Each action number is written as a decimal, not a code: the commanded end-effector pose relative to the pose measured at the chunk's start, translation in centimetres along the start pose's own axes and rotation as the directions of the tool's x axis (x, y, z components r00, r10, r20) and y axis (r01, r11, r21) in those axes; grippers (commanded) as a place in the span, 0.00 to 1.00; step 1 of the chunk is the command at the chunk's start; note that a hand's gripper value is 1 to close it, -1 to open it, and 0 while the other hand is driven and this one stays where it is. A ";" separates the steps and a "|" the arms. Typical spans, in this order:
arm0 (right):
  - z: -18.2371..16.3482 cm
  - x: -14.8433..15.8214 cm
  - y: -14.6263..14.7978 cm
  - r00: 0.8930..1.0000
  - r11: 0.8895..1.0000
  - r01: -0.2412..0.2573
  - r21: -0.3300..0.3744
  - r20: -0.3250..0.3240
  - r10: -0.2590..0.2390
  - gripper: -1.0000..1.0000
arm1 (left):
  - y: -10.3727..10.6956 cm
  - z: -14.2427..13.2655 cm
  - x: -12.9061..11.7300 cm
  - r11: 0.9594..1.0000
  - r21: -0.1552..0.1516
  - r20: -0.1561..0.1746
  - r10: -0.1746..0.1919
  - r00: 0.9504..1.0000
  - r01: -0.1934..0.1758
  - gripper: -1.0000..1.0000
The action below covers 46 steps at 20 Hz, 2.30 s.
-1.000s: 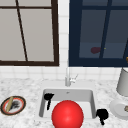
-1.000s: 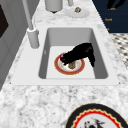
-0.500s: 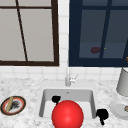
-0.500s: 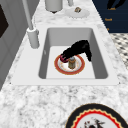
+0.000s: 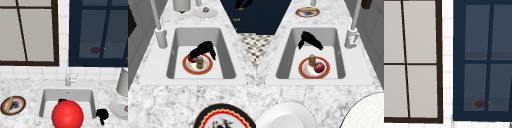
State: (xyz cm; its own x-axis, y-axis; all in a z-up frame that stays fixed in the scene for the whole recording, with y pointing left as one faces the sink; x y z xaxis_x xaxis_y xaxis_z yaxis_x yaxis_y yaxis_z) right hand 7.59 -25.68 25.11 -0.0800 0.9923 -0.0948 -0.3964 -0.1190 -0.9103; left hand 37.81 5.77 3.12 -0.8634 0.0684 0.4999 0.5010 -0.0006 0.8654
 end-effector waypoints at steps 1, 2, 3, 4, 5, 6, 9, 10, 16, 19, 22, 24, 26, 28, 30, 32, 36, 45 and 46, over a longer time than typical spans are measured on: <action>0.0 0.0 0.0 1.000 1.000 0.000 0.000 0.000 0.000 0.50 | -1.5 -1.8 -1.6 0.998 -0.012 -0.028 0.068 0.997 -0.069 0.00; 0.0 0.0 0.0 1.000 1.000 0.000 0.000 0.000 0.000 0.50 | -1.9 -2.2 -2.0 0.997 -0.008 -0.029 0.072 0.997 -0.072 0.00; 0.0 0.0 0.0 1.000 1.000 0.000 0.000 0.000 0.000 0.50 | -2.3 -2.6 -2.5 0.997 -0.005 -0.032 0.077 0.997 -0.077 0.00; 0.0 0.0 0.0 1.000 1.000 0.000 0.000 0.000 0.000 0.50 | -2.5 -2.9 -2.9 0.996 -0.005 -0.032 0.084 0.996 -0.084 0.00; 0.0 0.0 0.0 1.000 1.000 0.000 0.000 0.000 0.000 0.50 | -2.6 -3.2 -3.5 0.996 -0.010 -0.033 0.086 0.996 -0.086 0.00; 0.0 0.0 0.0 1.000 1.000 0.000 0.000 0.000 0.000 0.50 | -2.6 -3.5 -4.1 0.996 -0.018 -0.033 0.088 0.996 -0.088 0.00; 0.0 0.0 0.0 1.000 1.000 0.000 0.000 0.000 0.000 0.50 | -3.1 -4.2 -5.5 0.994 -0.007 -0.041 0.111 0.993 -0.111 0.00; 0.0 0.0 0.0 1.000 1.000 0.000 0.000 0.000 0.000 0.50 | -3.1 -4.5 -5.8 0.993 -0.001 -0.040 0.118 0.992 -0.118 0.00; 0.0 0.0 0.0 1.000 1.000 0.000 0.000 0.000 0.000 0.50 | -3.8 -4.5 -8.5 0.987 0.007 -0.012 0.158 0.987 -0.158 0.00; 0.0 0.0 0.0 1.000 1.000 0.000 0.000 0.000 0.000 0.50 | -4.8 -4.5 -9.8 0.990 0.003 -0.007 0.138 0.990 -0.138 0.00; 0.0 0.0 0.0 1.000 1.000 0.000 0.000 0.000 0.000 0.50 | -5.5 -4.1 -10.3 0.987 0.015 0.002 0.163 0.987 -0.163 0.00; 0.0 0.0 0.0 1.000 1.000 0.000 0.000 0.000 0.000 0.50 | -5.6 -4.1 -10.1 0.980 0.019 0.005 0.199 0.980 -0.199 0.00; 0.0 0.0 0.0 1.000 1.000 0.000 0.000 0.000 0.000 0.50 | -5.4 -4.1 -10.6 0.972 0.022 0.006 0.235 0.972 -0.235 0.00; 0.0 0.0 0.0 1.000 1.000 0.000 0.000 0.000 0.000 0.50 | -5.4 -3.7 -10.2 0.972 0.035 0.019 0.230 0.973 -0.231 0.00; 0.0 0.0 0.0 1.000 1.000 0.000 0.000 0.000 0.000 0.50 | -5.2 -3.2 -9.6 0.976 0.047 0.033 0.212 0.977 -0.214 0.00; 0.0 0.0 0.0 1.000 1.000 0.000 0.000 0.000 0.000 0.50 | -5.2 -2.4 -9.8 0.974 0.056 0.043 0.217 0.975 -0.219 0.00; 0.0 0.0 0.0 1.000 1.000 0.000 0.000 0.000 0.000 0.50 | -5.6 -1.8 -9.1 0.977 0.051 0.042 0.207 0.978 -0.209 0.00; 0.0 0.0 0.0 1.000 1.000 0.000 0.000 0.000 0.000 0.50 | -6.3 -2.0 -9.7 0.972 0.034 0.026 0.233 0.972 -0.234 0.00; 0.0 0.0 0.0 1.000 1.000 0.000 0.000 0.000 0.000 0.50 | -6.6 -1.9 -9.8 0.968 0.035 0.026 0.248 0.968 -0.249 0.00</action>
State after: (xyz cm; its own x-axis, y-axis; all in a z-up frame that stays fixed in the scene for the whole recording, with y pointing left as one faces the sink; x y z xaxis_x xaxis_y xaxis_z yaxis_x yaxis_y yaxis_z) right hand 7.59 -25.68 25.11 -0.0800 0.9923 -0.0948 -0.3964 -0.1190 -0.9103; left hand 42.89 3.22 -6.47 -0.7336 0.0932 0.6732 0.6772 0.0180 0.7355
